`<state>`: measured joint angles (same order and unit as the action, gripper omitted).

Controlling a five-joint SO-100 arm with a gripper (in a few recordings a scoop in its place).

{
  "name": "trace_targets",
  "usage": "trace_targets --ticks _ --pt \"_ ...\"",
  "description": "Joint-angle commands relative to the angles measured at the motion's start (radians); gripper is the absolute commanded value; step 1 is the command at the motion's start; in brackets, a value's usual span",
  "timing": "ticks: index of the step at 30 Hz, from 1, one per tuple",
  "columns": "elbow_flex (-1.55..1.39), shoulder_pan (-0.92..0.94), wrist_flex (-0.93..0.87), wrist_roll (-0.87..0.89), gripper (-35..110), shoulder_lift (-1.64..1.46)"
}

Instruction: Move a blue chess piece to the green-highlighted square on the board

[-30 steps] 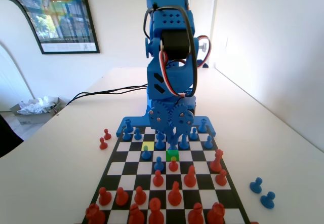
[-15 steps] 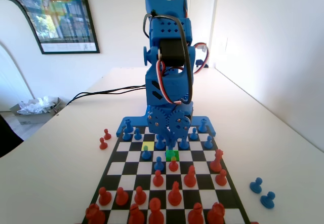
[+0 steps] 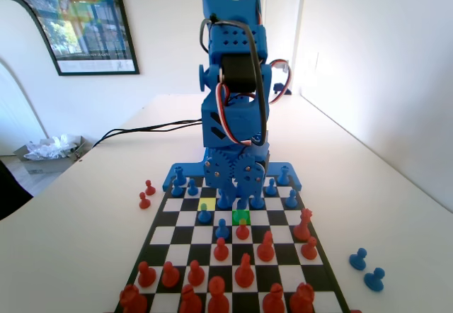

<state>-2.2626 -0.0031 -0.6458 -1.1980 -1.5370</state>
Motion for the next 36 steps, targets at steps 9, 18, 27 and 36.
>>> trace_targets --ticks 9,18,27,36 --pt "0.242 -0.008 -0.272 0.034 9 -0.239" --pt "0.396 0.035 -0.474 -0.112 1 -0.416" --pt "0.486 0.057 -0.75 -0.291 1 -0.627" --pt "0.561 0.034 -1.057 -0.483 1 -0.822"
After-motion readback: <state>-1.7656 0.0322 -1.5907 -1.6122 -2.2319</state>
